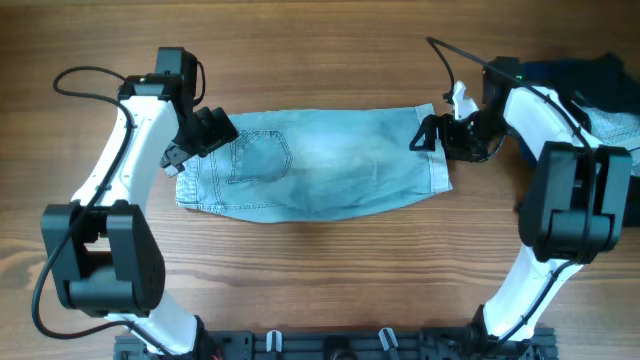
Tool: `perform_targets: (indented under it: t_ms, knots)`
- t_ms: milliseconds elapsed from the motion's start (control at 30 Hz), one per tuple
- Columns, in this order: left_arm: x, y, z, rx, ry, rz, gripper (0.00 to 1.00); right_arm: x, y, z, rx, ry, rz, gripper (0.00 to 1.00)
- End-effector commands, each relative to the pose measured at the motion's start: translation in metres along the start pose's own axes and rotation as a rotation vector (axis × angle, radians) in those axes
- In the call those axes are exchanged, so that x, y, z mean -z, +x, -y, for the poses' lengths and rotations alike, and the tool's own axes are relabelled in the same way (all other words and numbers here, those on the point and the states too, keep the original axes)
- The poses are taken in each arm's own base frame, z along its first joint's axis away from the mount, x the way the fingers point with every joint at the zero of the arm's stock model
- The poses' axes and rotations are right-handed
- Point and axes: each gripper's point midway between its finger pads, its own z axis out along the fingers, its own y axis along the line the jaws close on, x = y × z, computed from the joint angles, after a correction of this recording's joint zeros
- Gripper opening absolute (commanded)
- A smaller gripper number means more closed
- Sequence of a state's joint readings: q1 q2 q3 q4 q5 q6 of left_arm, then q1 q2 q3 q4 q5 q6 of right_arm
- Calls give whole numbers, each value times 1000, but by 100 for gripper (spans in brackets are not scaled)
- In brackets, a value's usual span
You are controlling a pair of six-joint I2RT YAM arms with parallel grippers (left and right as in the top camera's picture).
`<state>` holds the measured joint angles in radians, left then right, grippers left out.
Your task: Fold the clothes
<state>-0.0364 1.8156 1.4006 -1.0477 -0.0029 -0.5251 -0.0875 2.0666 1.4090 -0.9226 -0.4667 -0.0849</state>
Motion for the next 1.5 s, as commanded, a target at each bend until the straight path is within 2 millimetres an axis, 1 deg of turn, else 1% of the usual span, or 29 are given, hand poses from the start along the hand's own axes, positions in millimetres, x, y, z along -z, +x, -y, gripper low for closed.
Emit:
perform_targets:
  t_ms: [0,100,167,233,267,300,333,367,400,467,500,567,600,633,700,767,833,900,967,1067,1133,1200,1300,1367,1400,1433,1467]
  knots:
    - [0,-1,-2,-2,-10,3,100,-22,12,1,-11,-46,-68,100]
    - [0,-2,-2,-2,-10,4,100,-29,14,-11,-23,-127,-86,98]
    - [0,-2,-2,-2,-9,5,100,-32,17,-20,-11,-145,-100,91]
    - [0,-1,-2,-2,-10,3,100,-39,21,-33,18,-144,-124,67]
    - [0,-1,-2,-2,-10,3,100,-39,22,-34,20,-143,-127,61]
    - [0,-1,-2,-2,-10,3,100,-39,22,-33,18,-138,-127,46]
    - [0,-1,-2,-3,-11,2,100,-40,21,-30,-2,-118,-127,34]
    - [0,-1,-2,-2,-11,2,100,-40,21,-27,-14,-101,-125,30]
    - [0,-1,-2,-2,-11,2,100,-40,20,-24,-22,-86,-124,22]
    - [0,-1,-2,-2,-11,1,100,-40,18,-24,-20,-81,-118,15]
    - [0,-1,-3,-2,-12,1,100,-37,14,-20,-21,-56,-109,10]
    - [0,-1,-3,-3,-12,0,100,-29,7,-10,-64,7,-91,4]
    - [0,0,-3,-3,-13,0,100,-23,4,-5,-73,39,-81,4]
    - [0,0,-3,-3,-15,-3,100,-10,-1,3,-92,107,-64,4]
    - [0,0,-3,-2,-15,-3,100,11,-9,12,-90,198,-28,4]
    - [0,0,-3,-2,-13,-2,100,36,-14,21,-116,312,12,4]
    - [0,-1,-3,-2,-12,1,100,61,-16,20,-105,373,50,4]
    - [0,-1,-3,-2,-12,1,100,79,-16,24,-128,438,80,4]
    - [0,-1,-3,-2,-12,0,100,90,-15,27,-148,485,104,4]
    - [0,-1,-3,-2,-12,1,100,111,-18,26,-145,530,161,4]
    - [0,-1,-3,-2,-12,1,100,124,-19,13,-122,496,202,4]
    - [0,-1,-2,-1,-10,3,100,127,-19,-1,-104,448,219,5]
    - [0,-1,0,8,-2,3,100,113,-19,-30,-24,359,195,6]
    - [0,-1,0,8,-1,3,100,101,-20,-59,24,312,192,6]
    - [0,-1,0,8,-1,3,100,94,-22,-77,42,287,201,6]
    - [0,-1,0,8,-2,2,100,90,-22,-86,50,278,205,6]
    - [0,-1,0,8,-2,2,100,84,-22,-99,56,260,211,6]
